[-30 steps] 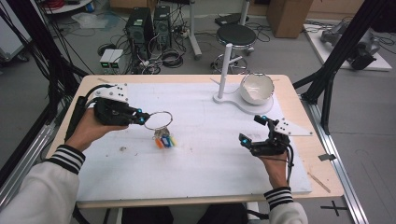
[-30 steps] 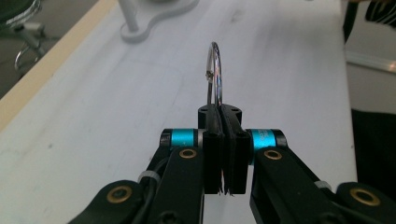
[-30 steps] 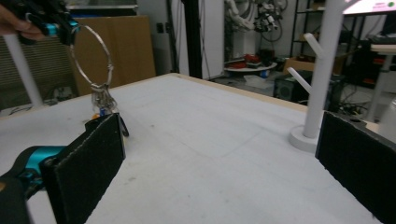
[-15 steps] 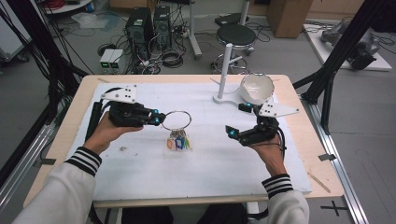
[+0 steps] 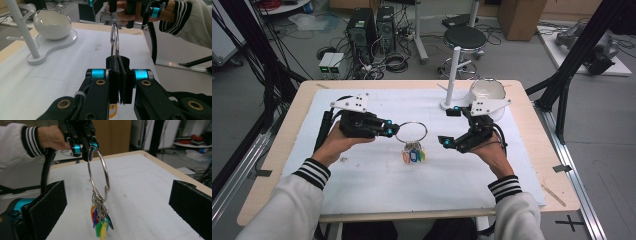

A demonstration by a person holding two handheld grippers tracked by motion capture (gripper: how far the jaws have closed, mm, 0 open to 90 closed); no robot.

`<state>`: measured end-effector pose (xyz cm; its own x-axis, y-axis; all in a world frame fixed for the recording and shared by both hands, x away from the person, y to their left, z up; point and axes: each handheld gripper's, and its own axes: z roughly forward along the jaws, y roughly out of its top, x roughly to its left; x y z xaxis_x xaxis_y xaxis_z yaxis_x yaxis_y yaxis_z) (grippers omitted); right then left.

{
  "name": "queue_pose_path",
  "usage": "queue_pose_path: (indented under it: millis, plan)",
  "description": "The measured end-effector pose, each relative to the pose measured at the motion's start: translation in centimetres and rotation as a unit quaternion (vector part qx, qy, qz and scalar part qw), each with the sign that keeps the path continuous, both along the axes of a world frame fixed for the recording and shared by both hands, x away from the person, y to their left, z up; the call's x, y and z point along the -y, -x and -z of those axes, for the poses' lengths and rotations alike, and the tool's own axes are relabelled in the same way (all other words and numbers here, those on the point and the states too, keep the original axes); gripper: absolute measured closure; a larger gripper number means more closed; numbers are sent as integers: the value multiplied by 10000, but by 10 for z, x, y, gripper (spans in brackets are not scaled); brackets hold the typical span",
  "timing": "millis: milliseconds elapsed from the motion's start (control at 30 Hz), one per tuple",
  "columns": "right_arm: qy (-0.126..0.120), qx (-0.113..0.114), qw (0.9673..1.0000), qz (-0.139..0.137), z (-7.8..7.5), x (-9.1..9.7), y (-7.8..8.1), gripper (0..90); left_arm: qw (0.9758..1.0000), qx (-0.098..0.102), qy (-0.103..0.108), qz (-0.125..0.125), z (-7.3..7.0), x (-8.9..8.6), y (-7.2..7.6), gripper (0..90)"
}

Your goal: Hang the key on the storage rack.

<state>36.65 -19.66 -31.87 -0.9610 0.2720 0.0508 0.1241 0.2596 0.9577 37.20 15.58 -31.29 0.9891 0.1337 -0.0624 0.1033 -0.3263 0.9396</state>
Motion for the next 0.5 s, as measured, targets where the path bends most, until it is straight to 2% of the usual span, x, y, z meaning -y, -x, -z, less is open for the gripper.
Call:
queue_pose_path:
  millis: [133, 167, 300, 433, 500]
  plan:
    - [187, 127, 9992, -340, -6, -13, -4, 51, 10000, -18, 6, 45, 2, 2, 2, 874]
    - [240, 40, 9989, -398, -7, -16, -4, 52, 10000, -24, 14, 43, 3, 3, 2, 874]
    - [407, 24, 9977, -550, -9, -24, -6, 80, 10000, -38, 44, 60, 4, 4, 3, 874]
    - [412, 41, 9960, -791, -8, -29, -8, 172, 10000, -38, 7, 89, 5, 5, 5, 873]
    - [529, -20, 9950, -851, -8, -30, -8, 205, 9999, -45, 30, 96, 5, 6, 6, 873]
